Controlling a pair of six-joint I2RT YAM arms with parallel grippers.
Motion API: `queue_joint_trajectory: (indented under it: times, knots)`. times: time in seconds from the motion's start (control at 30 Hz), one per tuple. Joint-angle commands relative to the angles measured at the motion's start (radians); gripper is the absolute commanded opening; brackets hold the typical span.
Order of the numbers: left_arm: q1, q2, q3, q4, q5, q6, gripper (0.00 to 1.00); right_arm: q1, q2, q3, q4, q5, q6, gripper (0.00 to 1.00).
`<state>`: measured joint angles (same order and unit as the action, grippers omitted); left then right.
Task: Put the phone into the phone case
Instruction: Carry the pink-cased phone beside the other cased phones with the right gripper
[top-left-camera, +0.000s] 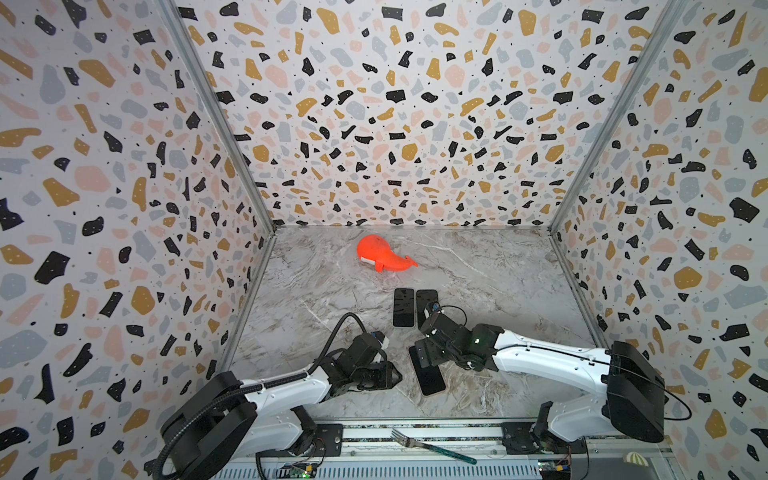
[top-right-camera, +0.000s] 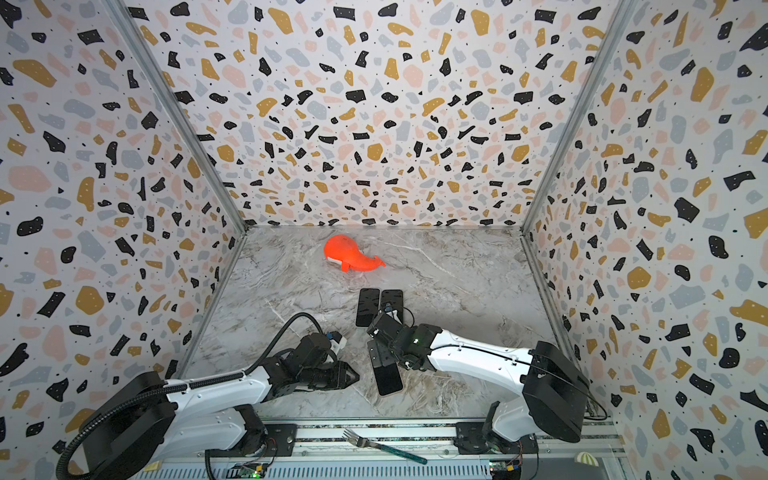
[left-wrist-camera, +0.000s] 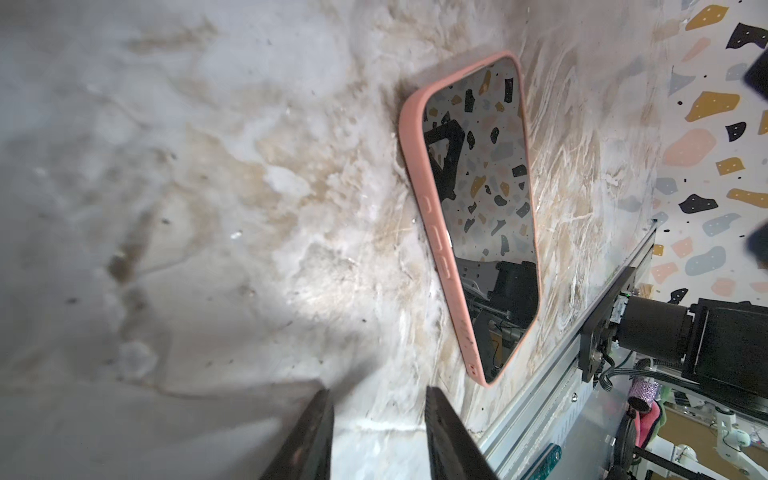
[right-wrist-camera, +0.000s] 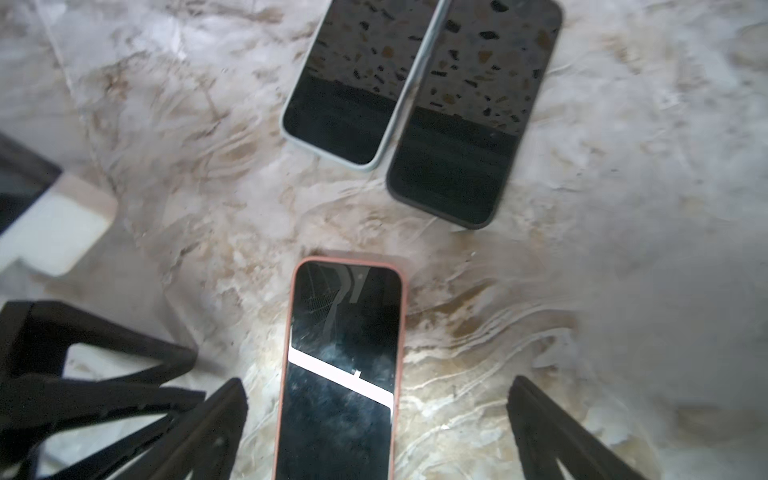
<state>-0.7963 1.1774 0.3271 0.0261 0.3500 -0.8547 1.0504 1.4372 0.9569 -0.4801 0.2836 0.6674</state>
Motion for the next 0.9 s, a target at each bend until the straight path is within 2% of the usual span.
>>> queue_joint_trajectory:
  times: [0.0, 0.13, 0.23, 0.37, 0.53, 0.6, 0.67, 0.77, 0.87]
  knots:
    - [0.017, -0.013, 0.004, -0.05, -0.028, 0.02, 0.4, -0.054, 0.054, 0.041, -0.15, 0.025, -0.019, 0.99]
    - [0.028, -0.01, 0.022, -0.069, -0.028, 0.031, 0.4, -0.069, 0.019, -0.035, -0.076, 0.047, -0.066, 0.99]
    - [0.034, -0.008, 0.034, -0.075, -0.028, 0.037, 0.4, -0.092, -0.077, -0.143, 0.092, -0.066, -0.149, 0.99]
    - [0.039, -0.008, 0.041, -0.087, -0.026, 0.035, 0.45, -0.081, -0.105, -0.15, 0.111, -0.127, -0.144, 1.0]
    - [0.04, -0.01, 0.033, -0.108, -0.036, 0.036, 0.62, 0.03, -0.101, -0.174, 0.125, -0.128, -0.07, 0.98]
    - [0.041, -0.016, 0.024, -0.105, -0.03, 0.037, 0.76, 0.067, -0.09, -0.185, 0.133, -0.127, -0.032, 0.97]
    - [0.04, -0.026, 0.014, -0.108, -0.037, 0.036, 0.86, 0.095, -0.077, -0.193, 0.135, -0.127, -0.012, 0.97]
    - [0.041, -0.035, 0.012, -0.13, -0.049, 0.041, 0.95, 0.121, -0.059, -0.205, 0.141, -0.126, 0.007, 0.97]
    - [0.042, -0.043, 0.014, -0.148, -0.062, 0.041, 1.0, 0.132, -0.048, -0.219, 0.155, -0.132, 0.021, 0.98]
